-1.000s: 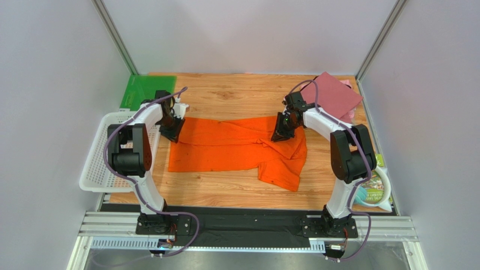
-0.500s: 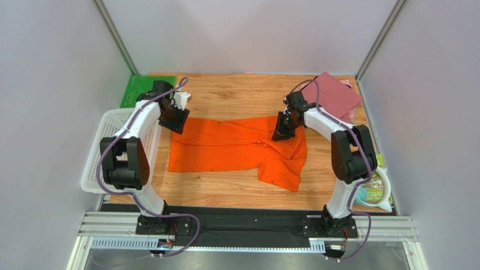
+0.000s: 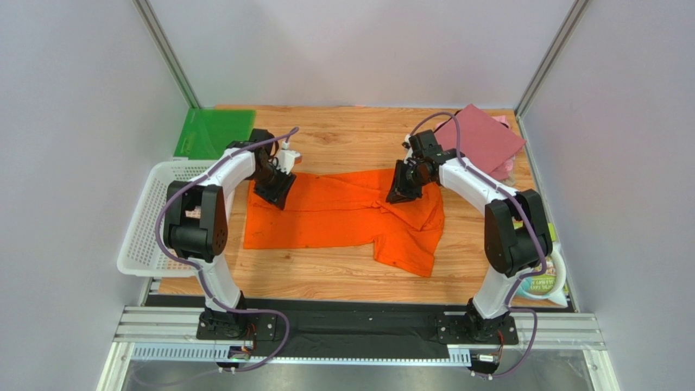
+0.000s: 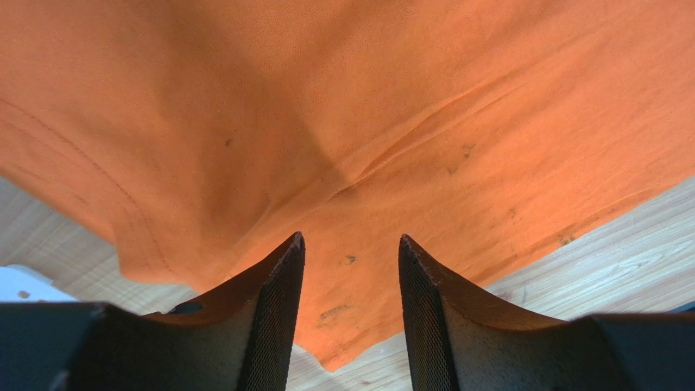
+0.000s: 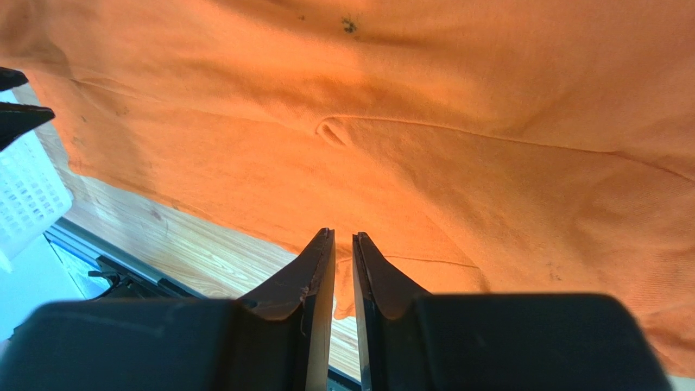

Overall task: Fold and stack the t-shirts
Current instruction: Fold the tshirt

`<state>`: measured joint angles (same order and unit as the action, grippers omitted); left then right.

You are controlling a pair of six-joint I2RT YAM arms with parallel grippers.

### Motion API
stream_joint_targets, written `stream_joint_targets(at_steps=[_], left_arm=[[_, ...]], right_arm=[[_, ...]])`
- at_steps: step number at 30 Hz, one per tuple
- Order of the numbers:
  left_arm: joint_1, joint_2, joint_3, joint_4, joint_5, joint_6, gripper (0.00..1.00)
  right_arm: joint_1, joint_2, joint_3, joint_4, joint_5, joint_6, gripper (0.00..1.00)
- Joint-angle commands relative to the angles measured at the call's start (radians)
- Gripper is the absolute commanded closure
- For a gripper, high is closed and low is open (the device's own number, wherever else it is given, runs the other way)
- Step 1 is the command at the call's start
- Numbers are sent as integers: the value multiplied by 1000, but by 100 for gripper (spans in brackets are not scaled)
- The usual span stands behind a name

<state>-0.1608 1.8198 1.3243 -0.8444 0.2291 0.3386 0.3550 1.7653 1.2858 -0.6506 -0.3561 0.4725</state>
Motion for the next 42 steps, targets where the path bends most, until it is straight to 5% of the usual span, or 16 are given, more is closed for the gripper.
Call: stream_joint_targets(at_steps=[1,14,32,37,40,42], left_arm=[[6,2,19,64,71,-41,47],[18,186,266,42,32,-127,50],[18,204,164,102,-34,-72,50],[20,184,133,116,-49,-55,50],[20,182,107,130,-65,-41,50],[20,182,90,134,-68,-33,50]], right_arm=[[32,-9,-19,16,-12,-23,80],[62,141,50,23,35,-23,76],[61,212,84,32,86,-18,70],[59,221,92,31,95,-21,81],[58,207,87,29,95,-21,100],[58,195,83,26,92,-20,100]])
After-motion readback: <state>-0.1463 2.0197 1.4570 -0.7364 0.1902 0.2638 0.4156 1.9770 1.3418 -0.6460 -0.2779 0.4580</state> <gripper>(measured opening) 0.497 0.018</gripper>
